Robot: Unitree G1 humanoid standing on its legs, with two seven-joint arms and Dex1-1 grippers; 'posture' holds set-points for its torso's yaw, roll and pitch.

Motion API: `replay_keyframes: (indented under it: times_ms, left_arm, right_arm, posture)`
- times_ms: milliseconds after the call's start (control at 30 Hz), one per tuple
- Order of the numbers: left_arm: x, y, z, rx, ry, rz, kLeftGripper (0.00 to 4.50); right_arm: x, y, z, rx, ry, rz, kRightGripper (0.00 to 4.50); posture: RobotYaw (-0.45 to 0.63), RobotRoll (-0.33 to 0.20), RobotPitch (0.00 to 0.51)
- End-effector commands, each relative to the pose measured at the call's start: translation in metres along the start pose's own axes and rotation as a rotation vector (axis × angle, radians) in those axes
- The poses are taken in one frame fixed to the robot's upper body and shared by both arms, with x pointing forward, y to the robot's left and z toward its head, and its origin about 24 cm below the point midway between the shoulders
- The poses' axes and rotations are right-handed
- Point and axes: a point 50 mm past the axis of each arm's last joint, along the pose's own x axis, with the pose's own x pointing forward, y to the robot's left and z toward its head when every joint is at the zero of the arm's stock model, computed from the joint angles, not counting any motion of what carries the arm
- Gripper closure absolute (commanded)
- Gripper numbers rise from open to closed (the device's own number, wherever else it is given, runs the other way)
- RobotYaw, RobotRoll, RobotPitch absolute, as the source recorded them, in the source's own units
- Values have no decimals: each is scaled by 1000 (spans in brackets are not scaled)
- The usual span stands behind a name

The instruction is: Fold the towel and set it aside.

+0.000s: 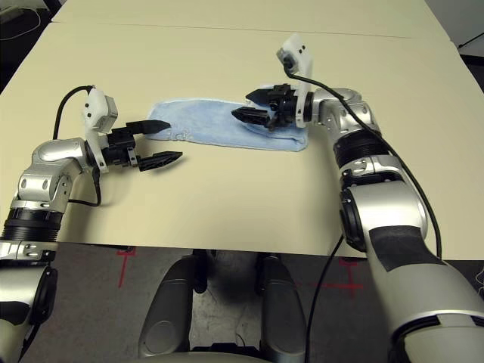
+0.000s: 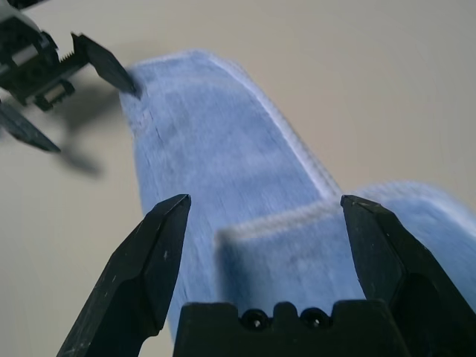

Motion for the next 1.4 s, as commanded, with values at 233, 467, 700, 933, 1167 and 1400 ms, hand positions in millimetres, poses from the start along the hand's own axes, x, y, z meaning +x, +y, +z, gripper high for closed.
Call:
replay_keyframes:
  times_ms: [233,467,700,933,1167,1400]
  left_arm:
    - [3,-3,-2,-13,-6,-9,0]
    - [2,-2,-2,-12,-3,-11,0]
    - [0,-1,-1,-7,-1,-9,0]
    - [0,-1,0,-6,0,-9,0]
    - [-1,-1,-1,-8,4,-7,0]
    - [0,3,1,-1,6,-7,0]
  right_arm:
    - [-7,12,-15,-87,88,47,70]
    - [4,20,-19,-100,100,49,70]
    - [12,22,-22,-173,140,36,70]
    - [19,21,-27,-203,173,4,1784]
    - [10,25,-18,-180,104,86,4474]
    - [-12,24,-19,-122,136,128,4474]
  posture:
    - [0,0,256]
    - [1,0,255]
    - [8,0,254]
    - [12,0,255]
    - [11,0,253]
    - [3,0,252]
